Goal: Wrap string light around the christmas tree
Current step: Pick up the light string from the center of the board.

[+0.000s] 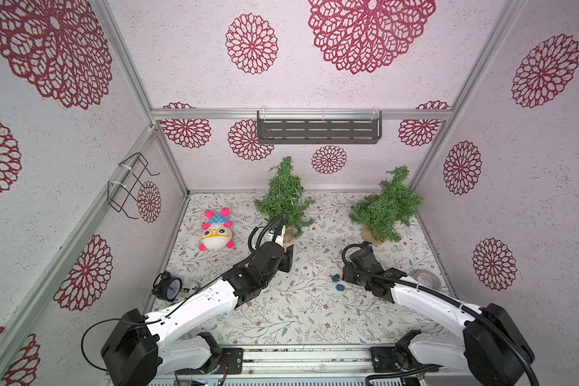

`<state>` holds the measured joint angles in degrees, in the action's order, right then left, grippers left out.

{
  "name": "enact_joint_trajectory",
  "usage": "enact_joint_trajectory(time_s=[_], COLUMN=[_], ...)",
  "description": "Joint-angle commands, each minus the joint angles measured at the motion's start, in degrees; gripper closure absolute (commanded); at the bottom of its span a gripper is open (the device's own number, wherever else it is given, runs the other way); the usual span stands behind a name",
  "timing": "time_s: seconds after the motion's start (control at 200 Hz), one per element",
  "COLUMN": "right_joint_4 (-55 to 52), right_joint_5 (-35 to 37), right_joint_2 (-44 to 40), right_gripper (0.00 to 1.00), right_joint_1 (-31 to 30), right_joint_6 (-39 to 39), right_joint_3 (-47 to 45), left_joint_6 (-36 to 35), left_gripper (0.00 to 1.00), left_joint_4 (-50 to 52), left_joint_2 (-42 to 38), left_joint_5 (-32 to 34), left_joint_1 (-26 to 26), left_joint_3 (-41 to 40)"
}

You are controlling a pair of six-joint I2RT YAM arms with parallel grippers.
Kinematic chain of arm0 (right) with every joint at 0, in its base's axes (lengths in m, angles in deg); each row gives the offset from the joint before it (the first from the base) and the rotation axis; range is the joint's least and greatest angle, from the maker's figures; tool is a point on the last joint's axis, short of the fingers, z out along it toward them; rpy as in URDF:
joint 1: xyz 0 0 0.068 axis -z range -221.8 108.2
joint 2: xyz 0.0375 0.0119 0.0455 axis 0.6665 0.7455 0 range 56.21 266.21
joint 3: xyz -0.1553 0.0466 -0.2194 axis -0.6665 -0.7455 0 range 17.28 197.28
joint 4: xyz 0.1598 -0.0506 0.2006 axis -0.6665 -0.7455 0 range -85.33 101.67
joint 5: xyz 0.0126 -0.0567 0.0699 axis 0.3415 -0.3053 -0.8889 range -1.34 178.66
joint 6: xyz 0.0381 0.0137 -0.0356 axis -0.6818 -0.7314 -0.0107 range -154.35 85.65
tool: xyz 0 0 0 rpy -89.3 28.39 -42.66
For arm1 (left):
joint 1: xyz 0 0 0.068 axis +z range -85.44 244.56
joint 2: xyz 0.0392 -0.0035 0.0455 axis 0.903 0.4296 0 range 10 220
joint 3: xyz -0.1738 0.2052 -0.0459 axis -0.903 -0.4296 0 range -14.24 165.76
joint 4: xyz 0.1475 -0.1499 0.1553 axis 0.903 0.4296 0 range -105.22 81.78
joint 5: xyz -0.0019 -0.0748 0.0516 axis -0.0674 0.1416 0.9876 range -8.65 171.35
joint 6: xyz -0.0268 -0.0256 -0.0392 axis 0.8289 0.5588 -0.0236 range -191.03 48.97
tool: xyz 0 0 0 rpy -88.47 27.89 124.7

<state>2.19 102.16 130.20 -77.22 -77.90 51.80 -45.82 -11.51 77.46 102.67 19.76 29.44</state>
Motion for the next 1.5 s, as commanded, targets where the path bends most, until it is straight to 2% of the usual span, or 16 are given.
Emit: enact_joint_trajectory(time_s=[0.0,0.085,0.17,0.22,0.295,0.47,0.615,0.711,0.946,1.161,1.281,1.496], right_joint_4=[8.4,10.3,9.1,8.7,8.2,6.8,2.9,1.6,2.1,0.1,0.0,-3.2], right_joint_5=[-2.1,-2.4,-3.6,-5.7,-7.8,-10.4,-10.8,-11.0,-9.9,-9.4,-8.5,-7.5], right_joint_2=[3.4,6.8,10.2,11.5,12.2,6.9,-0.9,-4.4,-9.5,-10.5,-10.7,-10.3], right_gripper=[0.48,0.58,0.83,0.93,1.00,1.00,1.00,1.00,1.00,1.00,1.00,1.00], right_joint_1=[-0.7,-3.1,-7.1,-9.2,-12.3,-13.7,-13.7,-13.6,-13.6,-13.6,-13.4,-12.1], right_joint_6=[-1.5,-1.1,0.2,0.2,0.1,0.1,2.4,2.7,2.9,5.3,6.3,9.2], right_joint_3=[-1.0,0.8,5.1,7.7,11.6,16.7,21.1,23.0,24.8,27.9,28.7,33.2], left_joint_6=[3.1,1.8,1.3,1.9,3.8,6.8,3.0,0.7,-0.7,-2.8,-0.3,2.5], left_gripper=[0.56,0.55,0.51,0.48,0.45,0.38,0.30,0.25,0.17,0.16,0.17,0.18], left_joint_4=[1.6,1.9,2.9,3.3,2.3,-3.8,-2.8,-6.3,-18.7,-24.7,-31.2,-41.7], left_joint_2=[-3.5,-4.7,-5.7,-6.5,-8.7,-18.2,-22.1,-21.6,-12.9,-0.1,6.2,16.5], left_joint_5=[-4.0,-5.1,-6.7,-8.2,-10.7,-13.7,-16.8,-20.3,-23.4,-26.3,-27.1,-23.0], left_joint_1=[3.1,3.6,3.7,3.7,3.8,4.0,3.8,3.7,0.0,-4.1,-6.0,-11.9], left_joint_3=[-2.0,-3.5,-4.4,-5.3,-8.0,-16.2,-16.0,-16.5,-17.1,-11.7,-11.4,-10.6])
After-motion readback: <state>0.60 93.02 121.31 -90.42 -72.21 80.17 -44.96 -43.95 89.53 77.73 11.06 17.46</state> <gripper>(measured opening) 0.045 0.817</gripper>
